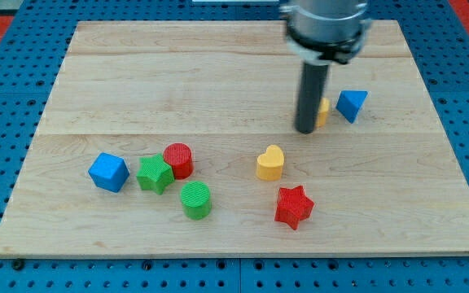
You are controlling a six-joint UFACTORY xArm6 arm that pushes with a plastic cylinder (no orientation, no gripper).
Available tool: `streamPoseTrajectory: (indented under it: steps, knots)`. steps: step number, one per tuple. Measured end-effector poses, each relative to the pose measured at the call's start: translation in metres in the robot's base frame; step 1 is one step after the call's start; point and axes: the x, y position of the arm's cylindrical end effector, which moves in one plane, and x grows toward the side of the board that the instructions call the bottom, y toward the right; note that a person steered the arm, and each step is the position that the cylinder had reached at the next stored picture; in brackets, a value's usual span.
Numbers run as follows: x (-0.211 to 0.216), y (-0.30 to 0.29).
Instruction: Push the red star to the bottom of the green star
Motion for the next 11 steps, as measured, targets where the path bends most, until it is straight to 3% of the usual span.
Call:
streamPoseTrajectory:
  steps: [1,3,5,9,10,11]
  knots:
    - [0.04,0.01]
    - [0.163,0.024]
    - [0.075,-0.168]
    - [0.127,-0.09]
    - [0.117,-0.187]
    - [0.112,-0.236]
